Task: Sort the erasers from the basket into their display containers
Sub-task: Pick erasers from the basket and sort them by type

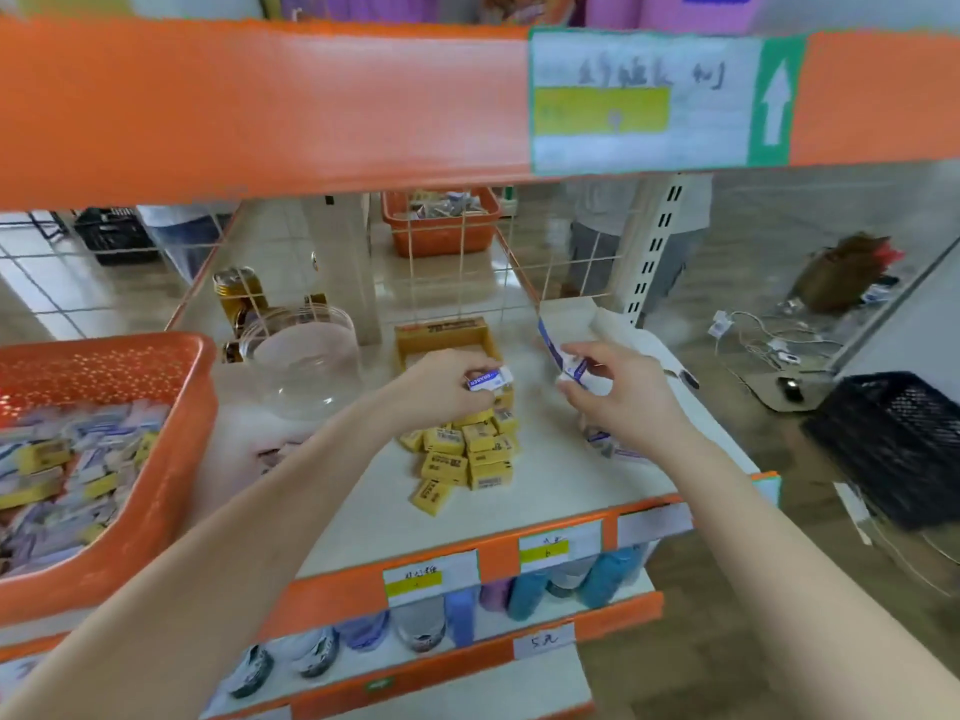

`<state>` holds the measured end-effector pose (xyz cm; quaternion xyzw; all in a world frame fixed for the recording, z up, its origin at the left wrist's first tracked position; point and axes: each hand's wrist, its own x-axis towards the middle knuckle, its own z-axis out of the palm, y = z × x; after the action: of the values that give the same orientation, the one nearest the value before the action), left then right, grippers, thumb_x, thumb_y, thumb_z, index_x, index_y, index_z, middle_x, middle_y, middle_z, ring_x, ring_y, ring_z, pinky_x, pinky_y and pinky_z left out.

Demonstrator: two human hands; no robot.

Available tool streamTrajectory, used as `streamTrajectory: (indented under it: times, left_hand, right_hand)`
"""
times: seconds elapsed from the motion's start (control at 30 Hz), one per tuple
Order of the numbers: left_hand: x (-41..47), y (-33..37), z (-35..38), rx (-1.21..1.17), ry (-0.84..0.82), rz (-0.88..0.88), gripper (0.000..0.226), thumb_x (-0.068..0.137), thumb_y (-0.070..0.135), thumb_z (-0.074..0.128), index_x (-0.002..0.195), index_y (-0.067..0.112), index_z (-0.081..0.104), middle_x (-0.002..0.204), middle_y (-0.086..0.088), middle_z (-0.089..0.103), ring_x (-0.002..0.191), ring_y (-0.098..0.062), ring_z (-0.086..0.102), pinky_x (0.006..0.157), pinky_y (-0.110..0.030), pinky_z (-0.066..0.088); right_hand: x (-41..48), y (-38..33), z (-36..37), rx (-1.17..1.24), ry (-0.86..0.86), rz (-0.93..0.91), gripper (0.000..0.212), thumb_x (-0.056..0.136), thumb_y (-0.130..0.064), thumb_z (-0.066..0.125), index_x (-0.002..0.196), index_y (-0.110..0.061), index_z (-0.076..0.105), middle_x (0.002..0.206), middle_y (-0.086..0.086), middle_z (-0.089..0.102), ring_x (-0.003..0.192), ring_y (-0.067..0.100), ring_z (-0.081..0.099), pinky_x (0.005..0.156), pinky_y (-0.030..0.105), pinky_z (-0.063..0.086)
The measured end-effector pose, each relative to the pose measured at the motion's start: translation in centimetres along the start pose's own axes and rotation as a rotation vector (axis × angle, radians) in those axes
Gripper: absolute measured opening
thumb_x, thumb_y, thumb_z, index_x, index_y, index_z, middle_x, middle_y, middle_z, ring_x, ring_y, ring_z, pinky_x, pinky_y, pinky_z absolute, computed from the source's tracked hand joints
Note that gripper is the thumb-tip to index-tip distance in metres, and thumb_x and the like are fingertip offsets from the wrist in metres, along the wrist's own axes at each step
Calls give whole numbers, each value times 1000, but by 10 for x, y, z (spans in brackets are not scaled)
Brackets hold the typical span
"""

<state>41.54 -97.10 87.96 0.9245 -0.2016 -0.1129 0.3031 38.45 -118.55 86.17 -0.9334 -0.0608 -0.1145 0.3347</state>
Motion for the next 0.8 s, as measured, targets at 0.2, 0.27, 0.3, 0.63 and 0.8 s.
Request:
streamTrajectory:
  times: [0.2,0.27,0.3,0.63,0.8]
  left_hand:
    - [30,35,28,74,-68,114,33,89,20,59,121,17,62,100,-3,69,89,-18,63,77,-28,48]
    - [36,43,38,87,-77,155,35,89,21,60,124,17,62,92,3,65,80,-12,58,65,-12,42]
    - [39,47,43,97,-86,171,34,89,21,61,123,16,62,85,6,63,75,-9,55,60,-8,38]
    - [57,56,75,122,-35,205,32,90,16,58,120,14,65,115,-8,59,100,-18,54,76,-18,35]
    - [62,50,78,106,9,185,36,92,18,59,128,13,59,124,-7,62,107,-19,57,86,-19,38]
  right_hand:
    - [-21,39,-37,-101,54,141,42,83,-23,69,124,-24,60,119,0,62,103,14,58,85,12,36]
    - [-28,49,-44,-128,56,184,42,83,-26,69,124,-25,60,120,-1,62,100,12,58,86,16,40]
    - [-31,52,-45,-137,60,197,41,83,-28,69,123,-25,61,119,-1,62,98,11,58,85,16,40]
    - [-32,70,-24,-196,32,208,39,78,-37,74,111,-17,67,112,2,64,85,6,53,75,13,36]
    - [-26,73,-22,-140,104,219,39,75,-34,77,107,-13,68,110,2,60,85,8,50,68,11,30]
